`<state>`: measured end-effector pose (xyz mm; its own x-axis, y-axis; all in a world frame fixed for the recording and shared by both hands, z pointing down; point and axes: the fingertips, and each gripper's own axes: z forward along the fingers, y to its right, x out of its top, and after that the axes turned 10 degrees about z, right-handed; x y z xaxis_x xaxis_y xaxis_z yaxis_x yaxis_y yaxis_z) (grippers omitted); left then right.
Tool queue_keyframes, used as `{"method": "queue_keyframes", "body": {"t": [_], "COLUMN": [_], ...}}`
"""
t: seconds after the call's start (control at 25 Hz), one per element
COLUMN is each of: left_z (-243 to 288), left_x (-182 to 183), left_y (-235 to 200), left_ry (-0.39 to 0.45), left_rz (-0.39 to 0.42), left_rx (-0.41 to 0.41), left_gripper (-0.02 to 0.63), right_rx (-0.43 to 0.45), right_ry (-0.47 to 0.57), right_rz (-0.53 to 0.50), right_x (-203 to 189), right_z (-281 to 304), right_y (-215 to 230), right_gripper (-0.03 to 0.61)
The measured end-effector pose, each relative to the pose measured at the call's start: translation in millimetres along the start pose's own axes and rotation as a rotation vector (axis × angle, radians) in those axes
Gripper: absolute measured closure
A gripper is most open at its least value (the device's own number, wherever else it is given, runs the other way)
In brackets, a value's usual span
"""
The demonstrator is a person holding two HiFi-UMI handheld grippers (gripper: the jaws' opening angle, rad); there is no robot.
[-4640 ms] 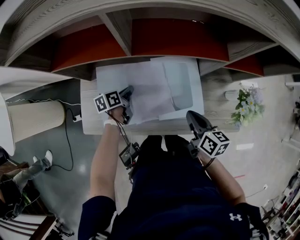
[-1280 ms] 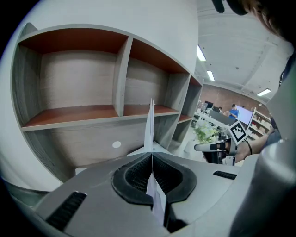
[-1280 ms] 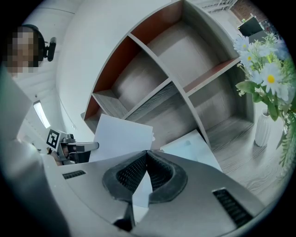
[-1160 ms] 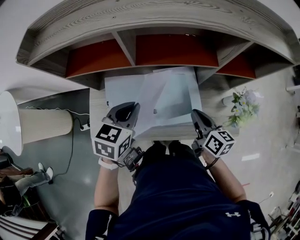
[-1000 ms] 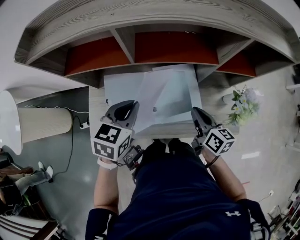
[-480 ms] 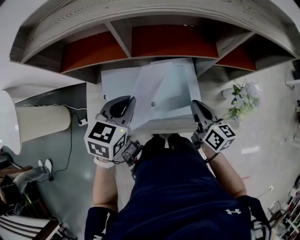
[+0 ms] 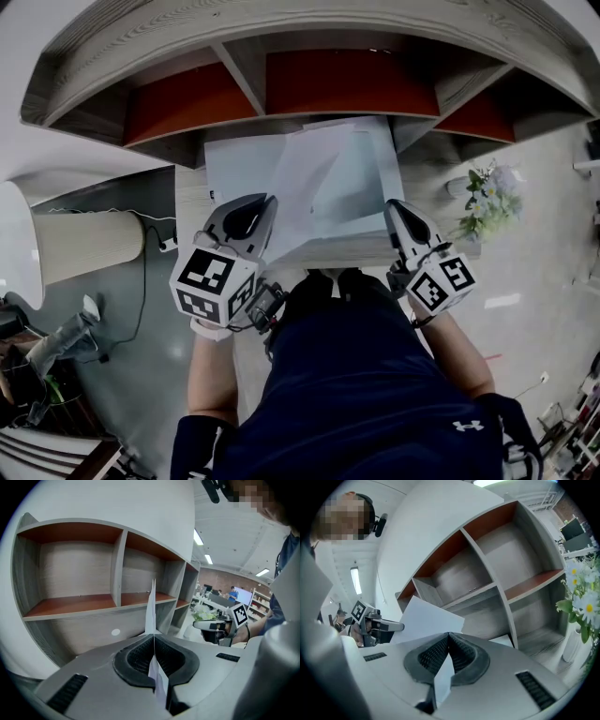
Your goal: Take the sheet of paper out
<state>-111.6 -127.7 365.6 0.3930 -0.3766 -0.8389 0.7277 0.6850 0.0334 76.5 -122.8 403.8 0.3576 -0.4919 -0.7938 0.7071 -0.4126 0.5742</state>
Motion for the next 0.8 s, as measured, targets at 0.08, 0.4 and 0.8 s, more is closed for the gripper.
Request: {"method": "queue_keyframes", "body": {"t": [0.08,0.4,0.8], "left_z": [-1.0,-3.1,-3.0], "left_x": [1.1,3.9,2.0], "left_y": [-0.1,-0.7,-0.4], "left_ry": [0.003,0.005,0.0], "left_rz": [-0.001,0.007,0.01], "left_rx": [-0.001,-0.002,-0.002], "left_gripper": [0.6,0.6,0.6], "right_rx": [0.001,0.002,0.007], "right_ry": [0.001,0.008,0.003], "right_rz": [0.002,-0.009,-0.017], "right_x": [-0.4,2.6,-0.1], "right_z": [-0.4,-2.3,-2.7], "right_y": [-0.7,-2.7,-4.7], "right_gripper": [0.574,0.574,0.574]}}
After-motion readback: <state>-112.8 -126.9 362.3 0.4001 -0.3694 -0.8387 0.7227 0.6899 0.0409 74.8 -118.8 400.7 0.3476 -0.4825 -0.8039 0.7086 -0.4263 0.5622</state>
